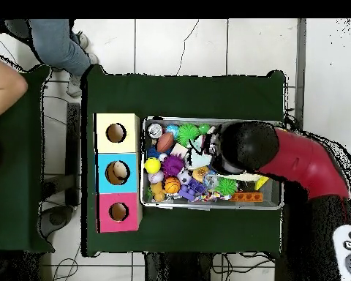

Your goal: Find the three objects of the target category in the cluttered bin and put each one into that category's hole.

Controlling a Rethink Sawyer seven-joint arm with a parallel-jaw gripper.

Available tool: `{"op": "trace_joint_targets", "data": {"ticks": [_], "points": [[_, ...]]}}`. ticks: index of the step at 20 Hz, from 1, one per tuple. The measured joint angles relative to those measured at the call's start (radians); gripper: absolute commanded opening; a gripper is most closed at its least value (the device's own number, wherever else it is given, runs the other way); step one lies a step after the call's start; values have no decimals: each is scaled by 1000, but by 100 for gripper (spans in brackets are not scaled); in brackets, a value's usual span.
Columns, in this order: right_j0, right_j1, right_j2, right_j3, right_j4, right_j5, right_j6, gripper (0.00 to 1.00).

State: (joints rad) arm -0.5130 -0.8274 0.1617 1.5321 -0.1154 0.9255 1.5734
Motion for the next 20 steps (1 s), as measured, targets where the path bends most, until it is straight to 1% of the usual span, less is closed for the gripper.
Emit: {"op": "trace_joint_targets", "data": {"ticks": [2, 6, 9, 13, 20], "points": [[-20, 2, 9, 0, 0, 0, 0, 0], [-87, 7, 34, 0, -1, 0, 0, 0], [-123, 5, 40, 0, -2, -8, 0, 0], [-131, -9, 40, 2, -6, -11, 0, 0], [-98, -82, 40, 3, -27, -7, 0, 0]]}}
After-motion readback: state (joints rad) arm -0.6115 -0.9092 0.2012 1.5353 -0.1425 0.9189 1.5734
